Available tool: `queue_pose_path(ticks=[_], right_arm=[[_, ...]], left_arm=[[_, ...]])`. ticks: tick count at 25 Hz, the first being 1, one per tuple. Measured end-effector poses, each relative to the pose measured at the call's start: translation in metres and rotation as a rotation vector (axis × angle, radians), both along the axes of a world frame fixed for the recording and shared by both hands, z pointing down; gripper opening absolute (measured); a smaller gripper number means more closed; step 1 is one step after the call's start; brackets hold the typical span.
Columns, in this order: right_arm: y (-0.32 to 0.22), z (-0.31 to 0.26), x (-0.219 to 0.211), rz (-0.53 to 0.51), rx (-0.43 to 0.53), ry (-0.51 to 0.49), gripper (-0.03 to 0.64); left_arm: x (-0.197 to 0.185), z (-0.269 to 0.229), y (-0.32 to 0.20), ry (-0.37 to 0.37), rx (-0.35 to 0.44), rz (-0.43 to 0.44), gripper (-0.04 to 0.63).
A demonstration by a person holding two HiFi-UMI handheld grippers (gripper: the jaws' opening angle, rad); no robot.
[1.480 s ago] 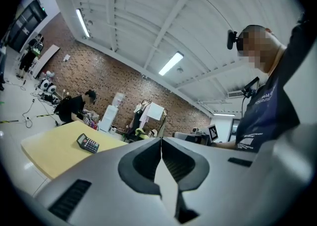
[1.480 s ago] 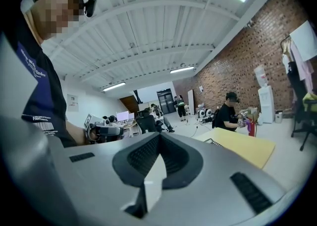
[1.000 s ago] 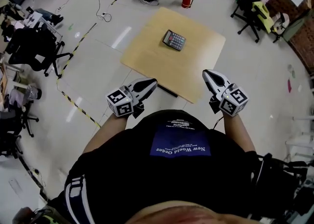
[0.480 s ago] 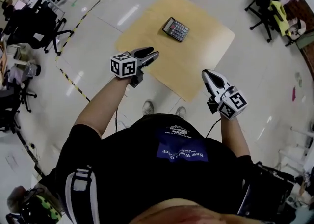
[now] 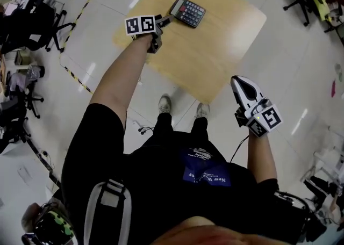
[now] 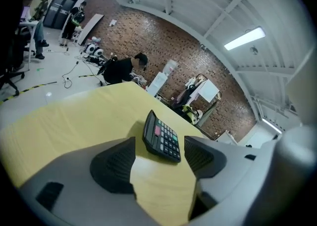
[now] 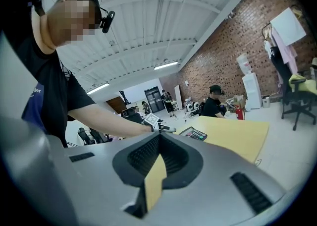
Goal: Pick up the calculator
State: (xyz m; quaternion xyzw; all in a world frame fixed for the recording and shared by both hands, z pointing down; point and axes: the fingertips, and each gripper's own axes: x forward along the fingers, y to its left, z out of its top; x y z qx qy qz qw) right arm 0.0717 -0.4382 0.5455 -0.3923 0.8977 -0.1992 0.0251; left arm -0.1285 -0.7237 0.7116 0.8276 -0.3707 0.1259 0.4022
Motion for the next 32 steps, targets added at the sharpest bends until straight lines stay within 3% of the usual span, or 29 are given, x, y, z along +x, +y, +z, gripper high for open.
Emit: queue_pose_path(ticks=[4,8,18,19,22,28,32], right_arm=[[0.003,0.028,0.015,0.02,-0.031,0.054,-0.014],[0.006,0.034,0.013,0.011,-0.036,0.043,-0.014],[0.009,0.046,0.018,0.019,-0.061,0.03,-0.014],[0.009,0.047,0.018,0.019,-0.062,0.031,-0.014],[0.012,0.05,0.02,0.022,-0.068,0.037,-0.014],[0.017,0.05,0.019,0.024,-0.072,0.054,-0.014],[0.016,0.047,0.017,0.015,-0.057,0.058,-0.014]], left_arm=[[0.01,0.021,-0.031,-0.057,-0.009,-0.012,0.293],[0.012,0.032,-0.051,-0.098,-0.022,-0.04,0.293],[0.029,0.055,-0.055,-0.094,-0.089,-0.024,0.289],[0.032,0.055,-0.055,-0.086,-0.082,-0.024,0.269],[0.034,0.05,-0.056,-0.029,-0.062,-0.067,0.109],[0.033,0.03,-0.049,0.155,-0.057,-0.11,0.069],[0.038,0.006,-0.044,0.196,-0.025,-0.09,0.064]])
